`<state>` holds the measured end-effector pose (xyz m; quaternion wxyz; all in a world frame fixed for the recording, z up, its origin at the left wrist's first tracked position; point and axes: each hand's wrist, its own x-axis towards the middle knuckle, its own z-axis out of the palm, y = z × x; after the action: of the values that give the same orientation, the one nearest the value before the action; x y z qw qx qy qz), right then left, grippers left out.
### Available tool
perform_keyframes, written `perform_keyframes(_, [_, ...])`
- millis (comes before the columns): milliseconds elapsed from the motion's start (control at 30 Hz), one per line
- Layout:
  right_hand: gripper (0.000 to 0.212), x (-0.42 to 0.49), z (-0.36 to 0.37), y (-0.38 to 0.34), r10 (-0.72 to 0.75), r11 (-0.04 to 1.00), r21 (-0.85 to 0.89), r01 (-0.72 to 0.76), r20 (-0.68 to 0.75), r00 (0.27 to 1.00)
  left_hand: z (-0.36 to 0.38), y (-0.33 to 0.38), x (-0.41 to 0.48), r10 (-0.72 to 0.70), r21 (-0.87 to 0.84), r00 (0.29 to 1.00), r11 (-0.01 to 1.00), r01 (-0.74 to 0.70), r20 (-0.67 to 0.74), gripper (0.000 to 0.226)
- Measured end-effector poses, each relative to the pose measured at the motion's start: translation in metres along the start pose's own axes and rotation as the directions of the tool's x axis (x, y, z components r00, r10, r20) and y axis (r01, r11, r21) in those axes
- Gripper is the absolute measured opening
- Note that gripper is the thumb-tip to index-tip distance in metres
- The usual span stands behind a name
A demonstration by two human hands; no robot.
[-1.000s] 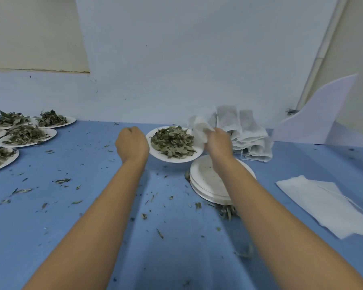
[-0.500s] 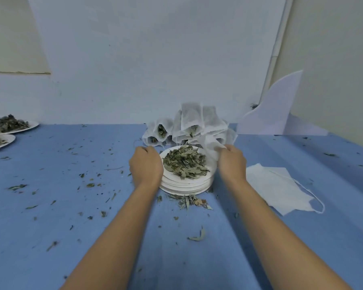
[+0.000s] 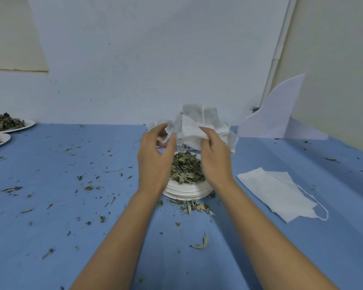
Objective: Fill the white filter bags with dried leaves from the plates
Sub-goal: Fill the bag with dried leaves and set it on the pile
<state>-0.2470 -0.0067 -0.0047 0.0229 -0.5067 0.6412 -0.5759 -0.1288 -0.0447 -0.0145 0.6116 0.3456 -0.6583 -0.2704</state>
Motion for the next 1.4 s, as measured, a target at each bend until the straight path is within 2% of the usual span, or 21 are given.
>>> perform_keyframes(100, [0.039, 0.008, 0.014, -0.014, -0.100, 0.994, -0.041, 0.105, 0.118, 0.988, 0.000, 0.005, 0.004, 0.140, 0.094, 0.983, 0.984, -0.152, 0.117, 0.041])
perform_keyframes(167, [0.042, 0.013, 0.023, -0.020, -0.162, 0.981, -0.078, 0.178, 0.180, 0.970, -0.003, 0.004, 0.006, 0.178, 0.242, 0.982, 0.952, -0.189, 0.068, 0.039])
perform_keyframes(233, [0.048, 0.017, 0.030, -0.024, -0.196, 0.966, -0.118, 0.231, 0.251, 0.948, -0.012, -0.001, 0.010, 0.161, 0.351, 0.987, 0.926, -0.141, -0.027, 0.033])
perform_keyframes(333, [0.055, 0.020, 0.040, -0.027, -0.197, 0.930, -0.234, 0.284, 0.336, 0.921, -0.027, -0.012, 0.015, 0.068, 0.404, 0.994, 0.914, -0.027, -0.089, 0.032])
perform_keyframes(433, [0.053, 0.020, 0.050, -0.028, -0.189, 0.890, -0.345, 0.299, 0.317, 0.929, -0.031, -0.016, 0.014, 0.034, 0.423, 0.995, 0.906, 0.009, -0.094, 0.031])
perform_keyframes(533, [0.053, 0.015, 0.060, -0.037, -0.189, 0.871, -0.396, 0.291, 0.277, 0.942, -0.032, -0.017, 0.015, 0.013, 0.372, 0.989, 0.927, 0.043, -0.147, 0.028])
perform_keyframes(600, [0.056, 0.010, 0.062, -0.042, -0.294, 0.885, -0.307, 0.350, 0.215, 0.931, -0.033, -0.018, 0.016, -0.028, 0.319, 0.979, 0.943, 0.093, -0.203, 0.024])
perform_keyframes(633, [0.050, 0.007, 0.062, -0.043, -0.386, 0.873, -0.246, 0.421, 0.177, 0.905, -0.034, -0.020, 0.016, -0.051, 0.307, 0.973, 0.944, 0.121, -0.227, 0.027])
perform_keyframes(700, [0.027, 0.002, 0.062, -0.043, -0.556, 0.790, -0.236, 0.566, 0.114, 0.823, -0.035, -0.024, 0.017, -0.099, 0.309, 0.965, 0.935, 0.174, -0.243, 0.027])
perform_keyframes(767, [0.009, -0.001, 0.064, -0.039, -0.610, 0.729, -0.305, 0.613, 0.116, 0.784, -0.034, -0.026, 0.018, -0.127, 0.329, 0.964, 0.922, 0.202, -0.234, 0.029])
perform_keyframes(833, [0.005, 0.002, 0.066, -0.034, -0.541, 0.730, -0.376, 0.571, 0.192, 0.819, -0.033, -0.024, 0.017, -0.107, 0.341, 0.972, 0.924, 0.175, -0.208, 0.027])
perform_keyframes(900, [0.016, 0.005, 0.068, -0.032, -0.418, 0.746, -0.431, 0.508, 0.292, 0.861, -0.032, -0.022, 0.017, -0.079, 0.353, 0.983, 0.926, 0.134, -0.166, 0.021])
perform_keyframes(967, [0.021, 0.011, 0.067, -0.031, -0.371, 0.748, -0.451, 0.488, 0.327, 0.869, -0.031, -0.021, 0.017, -0.060, 0.389, 0.990, 0.915, 0.105, -0.125, 0.021])
perform_keyframes(1067, [0.019, 0.018, 0.066, -0.031, -0.350, 0.654, -0.575, 0.492, 0.346, 0.870, -0.031, -0.022, 0.017, -0.050, 0.493, 0.997, 0.867, 0.074, -0.062, 0.028])
perform_keyframes(1167, [0.025, 0.019, 0.069, -0.031, -0.316, 0.583, -0.669, 0.462, 0.337, 0.887, -0.032, -0.021, 0.017, -0.069, 0.552, 0.995, 0.828, 0.096, -0.069, 0.027])
perform_keyframes(1300, [0.036, 0.013, 0.074, -0.029, -0.276, 0.654, -0.621, 0.433, 0.336, 0.900, -0.033, -0.021, 0.016, -0.089, 0.504, 0.990, 0.853, 0.134, -0.112, 0.030])
perform_keyframes(1367, [0.038, 0.013, 0.071, -0.027, -0.243, 0.757, -0.502, 0.417, 0.377, 0.894, -0.033, -0.022, 0.015, -0.070, 0.462, 0.990, 0.878, 0.121, -0.125, 0.025])
perform_keyframes(1400, [0.036, 0.013, 0.068, -0.026, -0.230, 0.844, -0.378, 0.381, 0.386, 0.893, -0.033, -0.024, 0.015, -0.061, 0.452, 0.990, 0.885, 0.113, -0.129, 0.024])
